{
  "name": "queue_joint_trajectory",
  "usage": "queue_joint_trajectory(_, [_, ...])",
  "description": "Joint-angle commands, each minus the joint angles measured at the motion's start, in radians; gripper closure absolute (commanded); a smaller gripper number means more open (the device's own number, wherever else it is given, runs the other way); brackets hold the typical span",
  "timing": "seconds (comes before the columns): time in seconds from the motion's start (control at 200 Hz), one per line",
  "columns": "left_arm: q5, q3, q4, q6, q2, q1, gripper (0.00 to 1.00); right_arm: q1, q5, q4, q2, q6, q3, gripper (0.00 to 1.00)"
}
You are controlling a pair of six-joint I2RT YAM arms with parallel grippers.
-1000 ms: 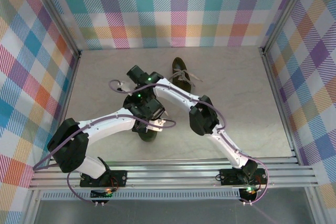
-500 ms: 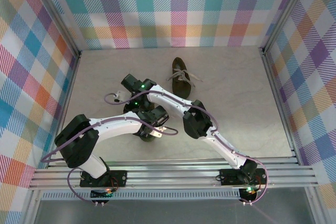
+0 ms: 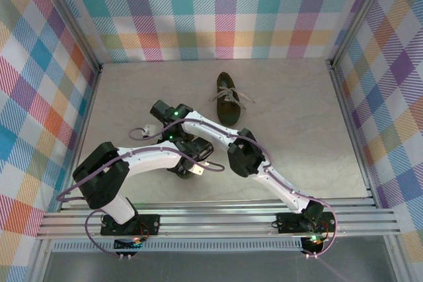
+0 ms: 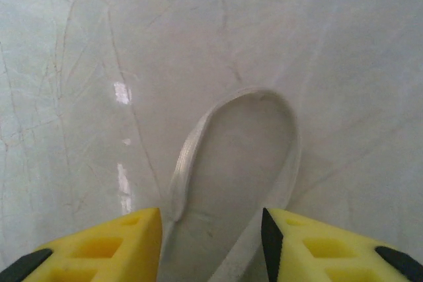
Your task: Tie the shoes
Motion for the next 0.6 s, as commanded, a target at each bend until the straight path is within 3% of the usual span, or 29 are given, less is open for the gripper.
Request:
queue_joint_trajectory(0.0, [-0.01, 0.008, -0.004, 0.016, -0.006, -0.006, 1.0, 0.037, 0.022, -0.076, 0.068, -0.055, 0.017, 0.57])
queue_joint_trajectory(0.23, [-0.01, 0.008, -0.006, 0.015, -0.012, -0.006, 1.0, 0.04, 0.144, -0.056, 0.075, -0.038, 0.016, 0.7])
queue_joint_trajectory(0.475, [-0.01, 0.005, 0.0, 0.013, -0.022, -0.006, 1.0, 0.041, 0.13, -0.051, 0.015, -0.011, 0.017, 1.0])
queue_joint_trajectory(0.6, [-0.004, -0.002, 0.009, 0.012, -0.04, -0.006, 1.0, 0.04, 0.093, -0.046, -0.039, 0.011, 0.014, 1.0])
